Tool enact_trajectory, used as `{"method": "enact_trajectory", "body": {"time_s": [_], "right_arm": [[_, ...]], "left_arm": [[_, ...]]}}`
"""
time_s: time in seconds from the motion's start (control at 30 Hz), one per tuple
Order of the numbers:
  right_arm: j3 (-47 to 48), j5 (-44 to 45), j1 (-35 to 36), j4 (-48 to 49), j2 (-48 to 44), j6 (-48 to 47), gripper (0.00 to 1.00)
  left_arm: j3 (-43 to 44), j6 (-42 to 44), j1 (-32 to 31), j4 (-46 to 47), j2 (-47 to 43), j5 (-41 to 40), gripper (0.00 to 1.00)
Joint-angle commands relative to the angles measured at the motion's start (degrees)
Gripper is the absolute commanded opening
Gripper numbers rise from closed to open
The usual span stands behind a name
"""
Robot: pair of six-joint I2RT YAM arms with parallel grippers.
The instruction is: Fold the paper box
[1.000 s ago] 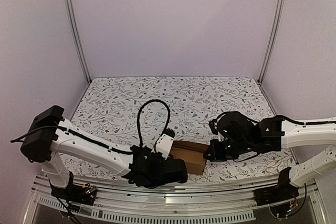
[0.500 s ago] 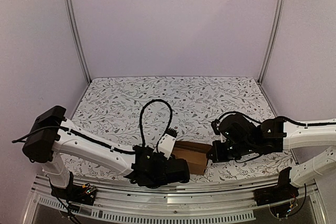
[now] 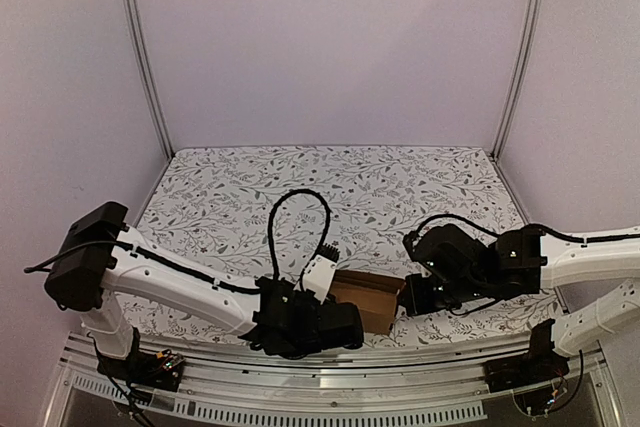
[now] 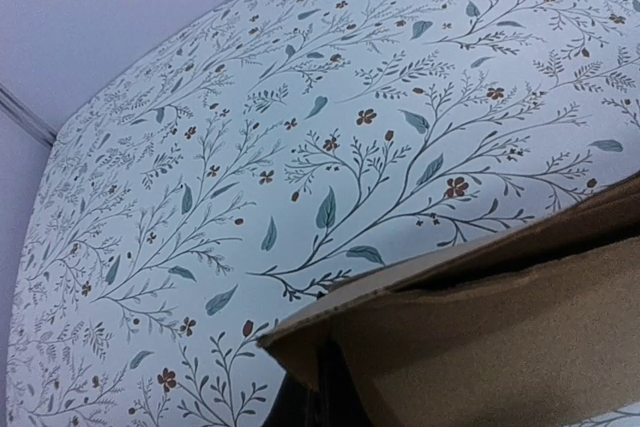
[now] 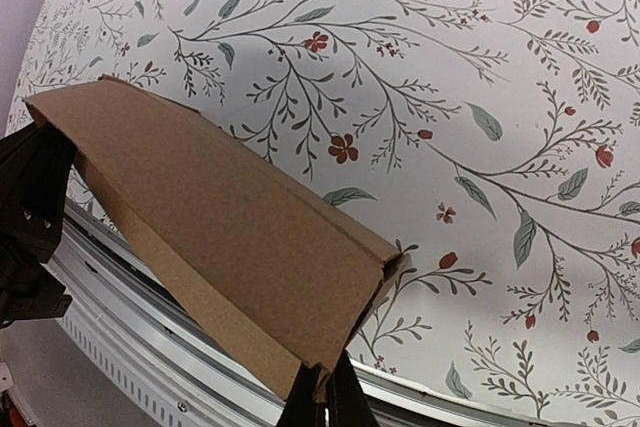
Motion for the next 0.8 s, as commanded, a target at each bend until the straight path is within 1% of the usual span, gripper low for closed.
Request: {"method": "enact_trajectory", "body": {"time_s": [0.0, 0.37, 0.77], "right_arm": [[-0.42, 0.10, 1.42, -4.80, 1.67, 1.36, 0.00], [-0.08, 1.17, 3.52, -1.82, 4.61, 3.14, 0.00], [0.11, 6.42, 9.35, -2.34, 8.04, 7.00, 0.00]], "left_arm": [[-1.22, -0.56, -1.93, -2.09, 3.96, 12.54, 0.00], [-1.15, -1.12, -2.02, -2.10, 3.34, 12.46, 0.00], [-0.09, -1.40, -2.43, -2.25, 3.02, 13.42, 0.00]]}}
